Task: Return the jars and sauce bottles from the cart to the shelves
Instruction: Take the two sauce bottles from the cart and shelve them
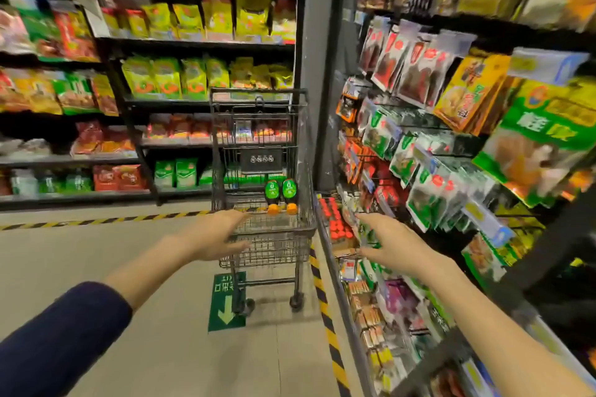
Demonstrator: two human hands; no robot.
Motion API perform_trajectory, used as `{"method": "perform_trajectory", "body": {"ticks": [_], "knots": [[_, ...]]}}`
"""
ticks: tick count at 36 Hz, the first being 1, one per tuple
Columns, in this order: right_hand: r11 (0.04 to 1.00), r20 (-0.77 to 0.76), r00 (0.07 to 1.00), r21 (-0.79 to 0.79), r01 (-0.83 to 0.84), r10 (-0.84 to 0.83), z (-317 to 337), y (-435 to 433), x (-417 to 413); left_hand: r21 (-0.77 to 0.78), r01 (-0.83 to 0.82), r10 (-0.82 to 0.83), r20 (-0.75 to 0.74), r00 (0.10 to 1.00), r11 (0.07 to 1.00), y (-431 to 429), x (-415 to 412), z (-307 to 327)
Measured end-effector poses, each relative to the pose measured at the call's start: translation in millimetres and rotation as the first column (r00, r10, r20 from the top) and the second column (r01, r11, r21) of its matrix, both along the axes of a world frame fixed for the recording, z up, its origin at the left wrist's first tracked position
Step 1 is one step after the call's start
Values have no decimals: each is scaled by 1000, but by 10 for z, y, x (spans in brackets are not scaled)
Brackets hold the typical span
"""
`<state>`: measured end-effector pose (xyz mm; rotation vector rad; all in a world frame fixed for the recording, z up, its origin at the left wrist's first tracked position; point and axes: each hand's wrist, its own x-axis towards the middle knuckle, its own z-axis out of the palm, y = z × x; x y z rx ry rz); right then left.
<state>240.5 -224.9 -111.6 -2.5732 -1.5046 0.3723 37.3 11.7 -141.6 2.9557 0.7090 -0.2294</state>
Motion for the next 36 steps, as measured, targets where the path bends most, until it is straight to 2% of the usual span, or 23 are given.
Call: {"method": "perform_trajectory", "body": {"ticks": [4,10,26,36], "knots": [[994,-2,994,-8,-108,108,-83,540,151,-13,-67,67,0,998,998,335,96,-110],[986,18,985,8,-169,169,-241,1410,447,-57,-100,100,0,995,993,973,435,-252],[996,-80,996,-74,-39,33,-684,3270,1288,-172,-100,88,-74,993,980,2859,1383,-471],[995,-219,976,-92,-35,14,-1144,4148,1901,-262,-94,60,-133,989,960,3653,2144,-1046]]}}
